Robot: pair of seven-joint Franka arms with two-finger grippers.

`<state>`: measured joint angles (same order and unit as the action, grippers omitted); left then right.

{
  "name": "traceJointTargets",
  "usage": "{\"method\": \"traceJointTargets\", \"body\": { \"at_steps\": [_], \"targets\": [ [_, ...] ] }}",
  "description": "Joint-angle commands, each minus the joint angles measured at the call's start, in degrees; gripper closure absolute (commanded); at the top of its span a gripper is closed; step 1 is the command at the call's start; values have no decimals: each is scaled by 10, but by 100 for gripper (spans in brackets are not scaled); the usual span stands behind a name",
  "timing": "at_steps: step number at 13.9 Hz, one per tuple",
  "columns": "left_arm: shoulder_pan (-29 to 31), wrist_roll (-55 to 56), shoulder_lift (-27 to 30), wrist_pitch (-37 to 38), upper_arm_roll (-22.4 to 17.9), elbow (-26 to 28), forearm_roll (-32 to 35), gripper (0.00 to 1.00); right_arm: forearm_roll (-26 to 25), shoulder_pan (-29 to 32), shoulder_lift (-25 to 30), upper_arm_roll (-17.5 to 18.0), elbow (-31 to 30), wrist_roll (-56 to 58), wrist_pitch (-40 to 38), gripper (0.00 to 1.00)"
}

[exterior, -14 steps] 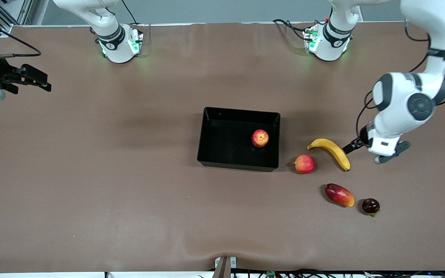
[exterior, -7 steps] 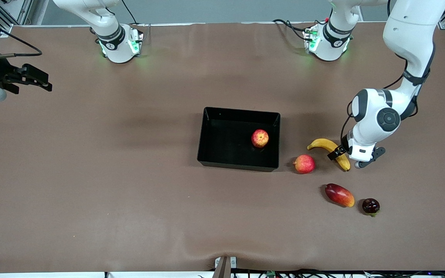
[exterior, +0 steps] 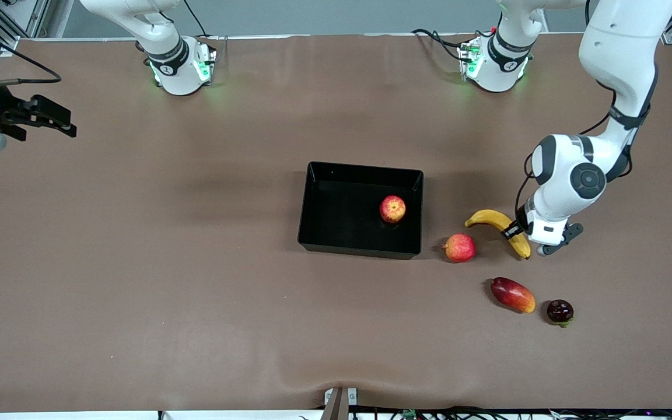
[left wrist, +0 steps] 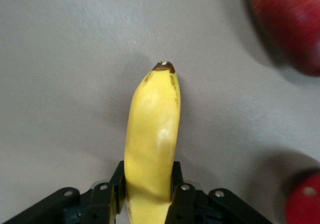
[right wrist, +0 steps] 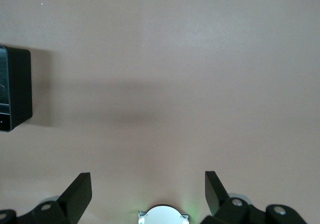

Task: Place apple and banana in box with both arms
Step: 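Lower the left gripper onto the yellow banana and close it, then lift the banana with the left gripper and carry it over the tray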

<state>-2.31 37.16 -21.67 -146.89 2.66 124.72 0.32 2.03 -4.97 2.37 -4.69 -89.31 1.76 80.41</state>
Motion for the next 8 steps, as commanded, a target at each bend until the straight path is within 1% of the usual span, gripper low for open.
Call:
{"method": "traceJointTargets", "body": {
  "at_steps": [1, 3, 4, 5, 6, 7, 8],
  "targets": [
    [-1, 3, 93, 90, 23, 8, -8, 100, 2, 28, -1, 2, 18, -1, -7, 0],
    [-1, 5, 139, 149, 48, -7, -8, 100, 2, 30, -1, 2, 22, 2, -7, 0],
    [0, 22, 149, 186, 64, -28, -8, 100, 3, 30, -2, 2, 27, 2, -7, 0],
    [-2, 56, 147, 224, 86, -59, -8, 100, 5, 32, -7, 2, 26, -6, -8, 0],
    [-3, 111, 140, 251, 120, -87, -7, 100, 3, 30, -15, 2, 27, -6, -9, 0],
    [-5, 176, 125, 253, 159, -111, -2, 100, 1, 33, -15, 2, 26, -12, -12, 0],
    [-10, 216, 108, 253, 183, -132, 1, 100, 5, 43, -16, 1, 27, -25, -24, 0]
  ]
}}
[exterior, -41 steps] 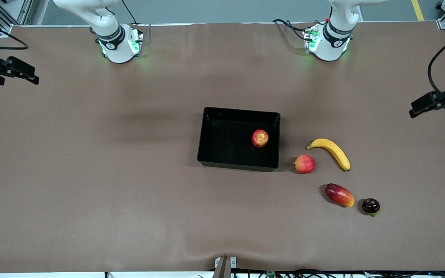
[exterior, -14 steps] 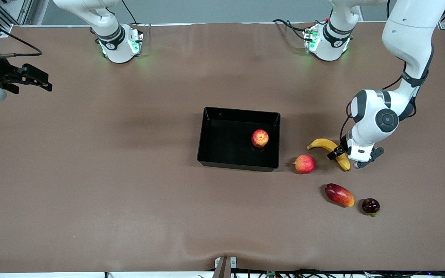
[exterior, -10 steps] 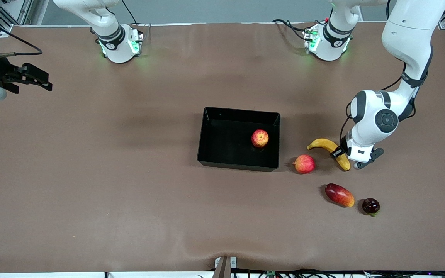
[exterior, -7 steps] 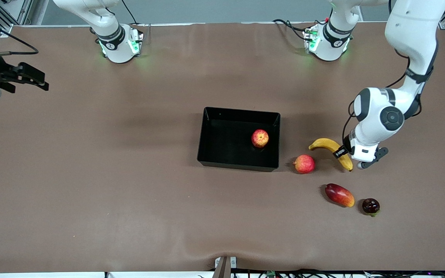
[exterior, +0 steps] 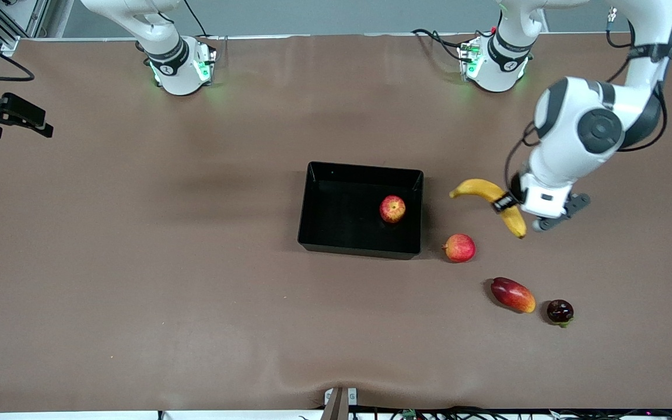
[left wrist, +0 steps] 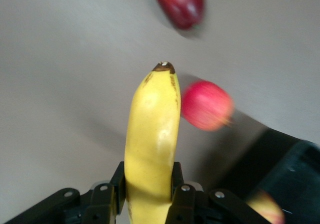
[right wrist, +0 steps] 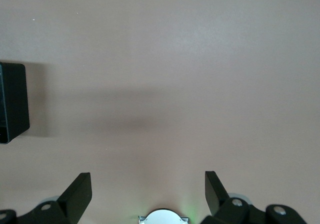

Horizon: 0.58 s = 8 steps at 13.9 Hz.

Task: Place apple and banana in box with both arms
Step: 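Lift the banana with the left gripper and carry it over the tray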

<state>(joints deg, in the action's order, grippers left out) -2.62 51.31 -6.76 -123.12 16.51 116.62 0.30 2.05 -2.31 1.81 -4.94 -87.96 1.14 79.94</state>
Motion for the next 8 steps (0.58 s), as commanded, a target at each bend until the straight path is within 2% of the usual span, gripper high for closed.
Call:
{"method": "traceJointTargets", "body": {
  "at_steps": [1, 4, 8],
  "targets": [
    [-20, 98, -60, 16, 57, -70, 2, 100, 13, 31, -9, 5, 15, -29, -25, 0],
    [-95, 153, -128, 16, 57, -132, 18, 100, 11, 29, -8, 9, 22, -29, -28, 0],
    [-196, 291, -262, 16, 58, -247, 128, 100, 9, 37, -14, 5, 36, -22, -19, 0]
  ]
}}
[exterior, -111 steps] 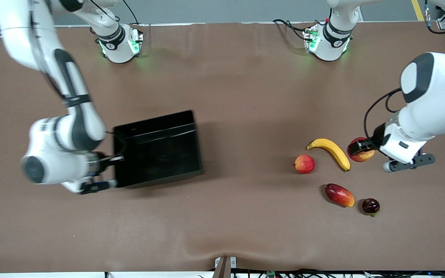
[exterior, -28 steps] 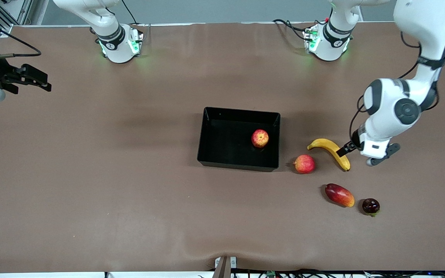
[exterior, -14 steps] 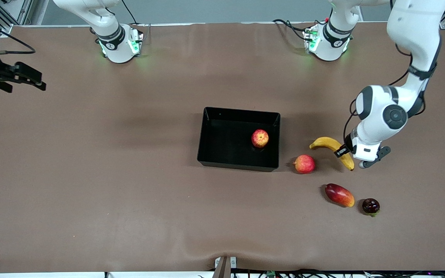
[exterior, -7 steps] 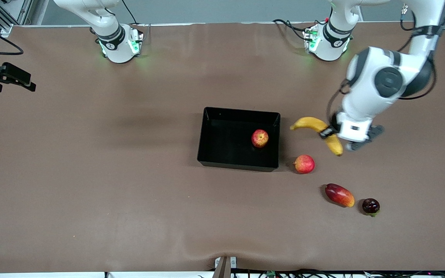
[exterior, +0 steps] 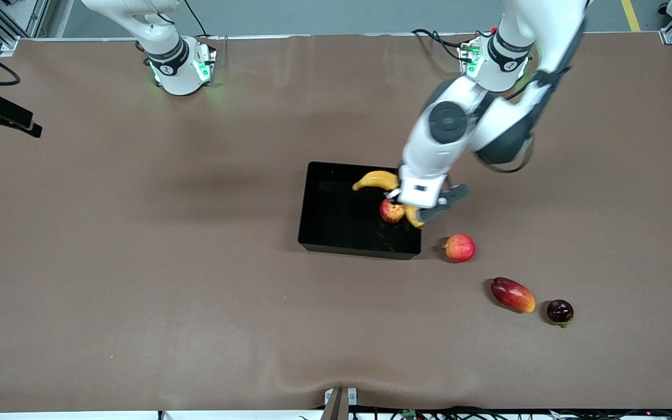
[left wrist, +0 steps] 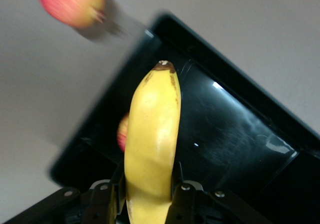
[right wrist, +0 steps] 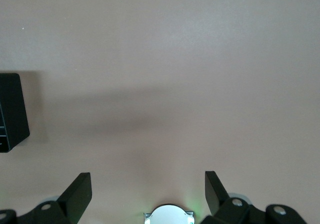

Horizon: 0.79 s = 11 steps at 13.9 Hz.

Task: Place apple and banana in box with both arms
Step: 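Lift the banana with the left gripper and carry it over the tray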

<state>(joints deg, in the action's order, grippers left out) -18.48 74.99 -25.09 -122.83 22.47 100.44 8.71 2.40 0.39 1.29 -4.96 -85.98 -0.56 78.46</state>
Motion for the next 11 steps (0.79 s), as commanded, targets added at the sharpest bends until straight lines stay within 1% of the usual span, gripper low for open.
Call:
{"method": "traceJointTargets", "body": {
  "at_steps": [1, 2, 6, 9, 11],
  "targets": [
    [-59, 67, -104, 13, -3, -101, 66, 100, 4, 10, -7, 6, 16, -5, -3, 0],
    [-73, 71, -119, 13, -4, -102, 85, 100, 3, 10, -7, 5, 16, -5, -2, 0],
    [-78, 68, -164, 6, -4, -102, 142, 100, 11, 7, -5, 11, 13, -4, -3, 0],
    [-96, 60, -195, -61, -5, -102, 181, 100, 11, 7, -6, 10, 7, -4, 5, 0],
    [-106, 69, -217, -86, -5, -102, 198, 100, 11, 7, -6, 9, 6, -4, 11, 0]
  ]
}}
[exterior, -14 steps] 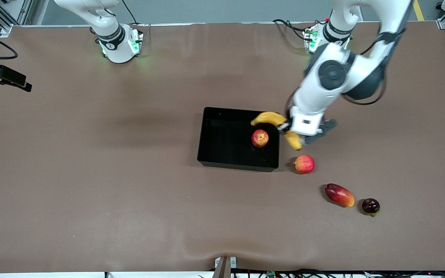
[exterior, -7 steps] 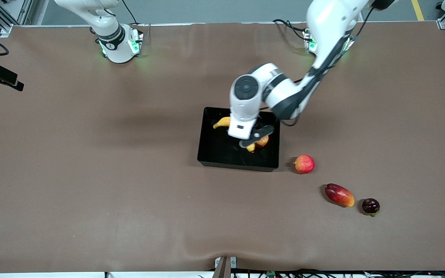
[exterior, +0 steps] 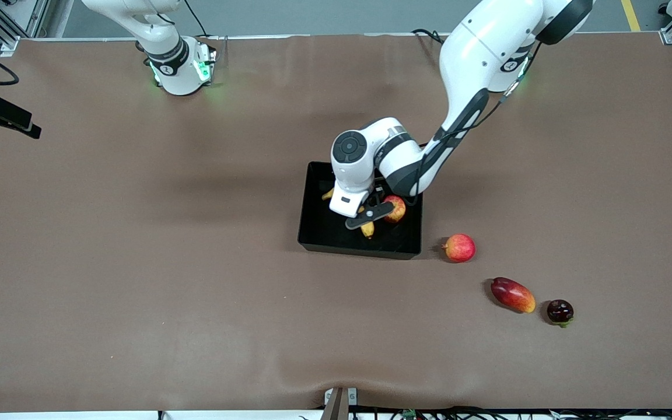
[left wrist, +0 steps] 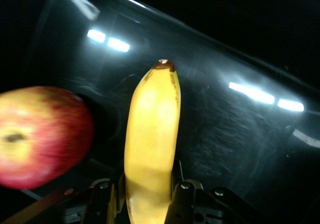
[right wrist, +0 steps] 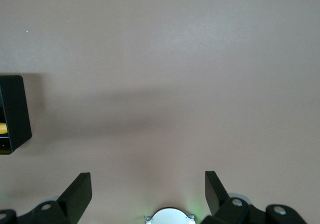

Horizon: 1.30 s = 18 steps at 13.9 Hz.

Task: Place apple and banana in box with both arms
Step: 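Open the left gripper to drop the banana into the tray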

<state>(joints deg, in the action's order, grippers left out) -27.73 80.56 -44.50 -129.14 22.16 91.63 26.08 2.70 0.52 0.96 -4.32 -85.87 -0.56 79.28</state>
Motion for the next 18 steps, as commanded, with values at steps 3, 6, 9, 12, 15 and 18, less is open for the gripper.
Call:
{"method": "traceJointTargets", "body": {
  "at_steps": [3, 6, 9, 12, 15, 18],
  "targets": [
    [-13, 8, -31, -37, -3, -14, 28, 58, 8, 4, -3, 3, 4, -5, -11, 0],
    [-6, 8, -18, -31, -9, -14, 37, 0, 9, 3, -3, 4, 5, -5, -12, 0],
    [15, 0, 40, 2, -22, -22, 40, 0, 9, 4, -3, 4, 5, -5, -15, 0],
    [78, -97, 113, 85, -17, -50, 26, 0, 9, 5, -3, 4, 5, -5, -18, 0],
    [164, -245, 190, 153, -17, -57, -60, 0, 9, 6, -3, 4, 5, -5, -26, 0],
    [245, -385, 250, 237, -14, -59, -94, 0, 9, 1, -3, 4, 4, -5, -26, 0]
  ]
}}
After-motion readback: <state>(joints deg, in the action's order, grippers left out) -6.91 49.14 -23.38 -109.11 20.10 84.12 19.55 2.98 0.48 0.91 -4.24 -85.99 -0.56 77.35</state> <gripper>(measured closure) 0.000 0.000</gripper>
